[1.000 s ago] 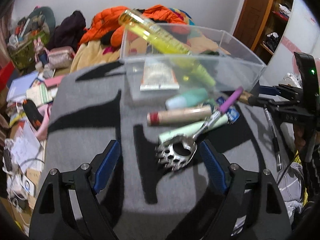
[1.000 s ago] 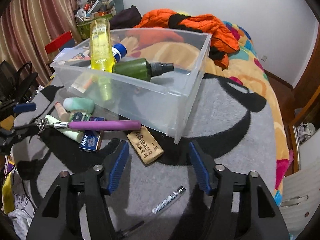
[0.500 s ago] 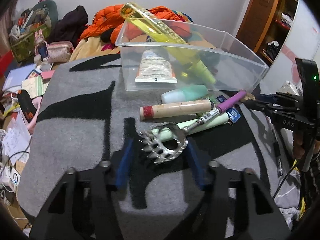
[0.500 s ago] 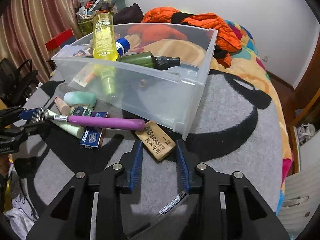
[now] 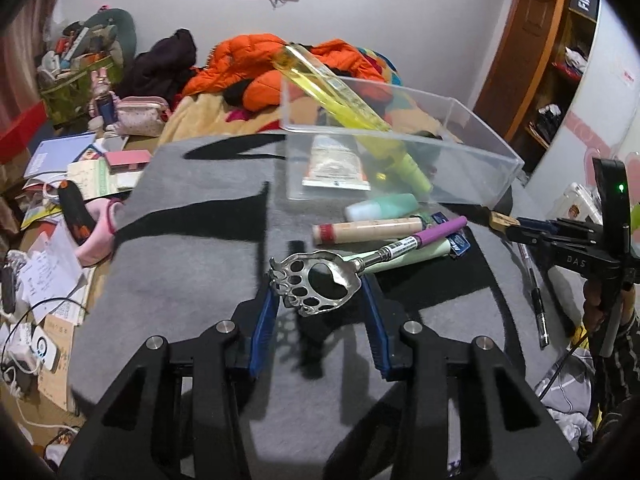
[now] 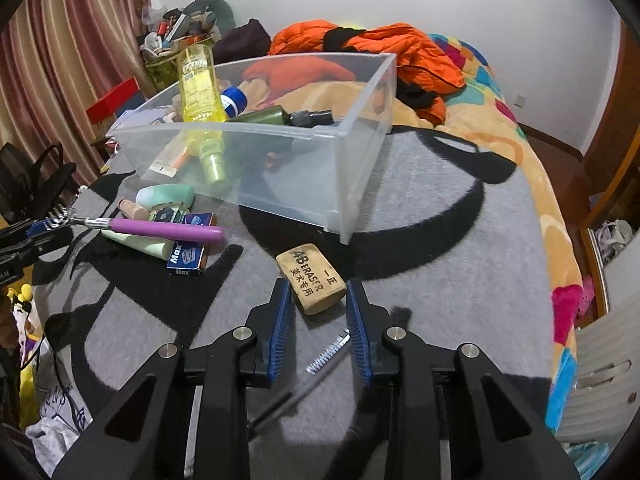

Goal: Organize objects
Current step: 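Grasp the purple back scratcher with the left gripper while the right gripper grasps the wooden eraser, then carry the back scratcher and eraser over the clear box, then open both grippers to drop the back scratcher and eraser into the box, then grasp the black pen with the right gripper while the left gripper grasps the pale green tube, then carry the pen and pale green tube over the clear box and lower them, then open both grippers to release the pen and tube, then withdraw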

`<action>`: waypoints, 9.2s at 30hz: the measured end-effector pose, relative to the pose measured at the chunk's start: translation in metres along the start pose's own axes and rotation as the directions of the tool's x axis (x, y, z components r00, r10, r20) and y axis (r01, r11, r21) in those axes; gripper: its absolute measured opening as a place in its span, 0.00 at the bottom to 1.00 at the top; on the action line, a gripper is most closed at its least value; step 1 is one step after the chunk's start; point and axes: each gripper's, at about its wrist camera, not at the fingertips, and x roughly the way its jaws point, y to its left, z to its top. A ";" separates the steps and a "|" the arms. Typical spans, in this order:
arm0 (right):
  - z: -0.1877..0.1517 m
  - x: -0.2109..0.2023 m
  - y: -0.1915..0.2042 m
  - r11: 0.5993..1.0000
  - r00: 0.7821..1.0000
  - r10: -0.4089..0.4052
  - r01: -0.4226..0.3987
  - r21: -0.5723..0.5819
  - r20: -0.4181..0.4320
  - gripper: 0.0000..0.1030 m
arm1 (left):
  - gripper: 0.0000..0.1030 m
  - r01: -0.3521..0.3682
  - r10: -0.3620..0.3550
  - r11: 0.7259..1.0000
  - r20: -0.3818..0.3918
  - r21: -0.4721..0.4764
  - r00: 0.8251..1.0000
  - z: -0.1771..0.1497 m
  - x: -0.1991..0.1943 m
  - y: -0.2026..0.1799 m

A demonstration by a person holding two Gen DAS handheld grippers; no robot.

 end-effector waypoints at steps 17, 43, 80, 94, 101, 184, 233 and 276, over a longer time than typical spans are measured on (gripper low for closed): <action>0.011 -0.028 0.013 0.999 0.996 0.033 -0.032 -0.008 0.082 0.23 | 0.39 -0.055 0.054 0.998 0.027 0.032 0.998 0.010 -0.033 0.019; 0.018 -0.033 0.019 0.996 0.991 0.090 -0.092 0.017 0.099 0.23 | 0.10 0.147 -0.062 0.905 -0.218 0.400 0.974 0.002 0.022 -0.077; 0.106 -0.044 0.016 0.994 0.958 0.092 -0.106 0.037 0.271 0.23 | 0.09 0.029 -0.062 0.989 0.226 0.145 0.972 0.166 -0.032 -0.047; 0.099 -0.004 0.010 0.996 0.984 0.078 -0.084 0.032 0.159 0.23 | 0.09 -0.001 -0.011 0.997 0.173 0.072 0.985 0.183 0.014 -0.030; 0.103 0.012 0.012 0.996 0.989 0.084 -0.087 0.023 0.120 0.23 | 0.09 -0.002 -0.010 0.997 0.148 0.080 0.989 0.202 0.037 -0.036; -0.031 -0.026 0.039 0.998 1.000 0.012 -0.014 0.053 0.026 0.07 | 0.14 0.206 -0.130 0.947 -0.290 0.248 0.948 0.005 0.048 -0.080; 0.142 -0.040 0.028 1.000 0.931 -0.024 0.023 0.007 0.364 0.08 | 0.14 0.049 -0.047 0.999 0.098 -0.019 0.994 0.161 0.050 -0.023; 0.114 0.010 0.036 0.997 0.983 -0.053 0.061 -0.044 0.174 0.46 | 0.45 -0.034 0.024 0.996 0.112 0.087 0.993 0.148 0.053 -0.049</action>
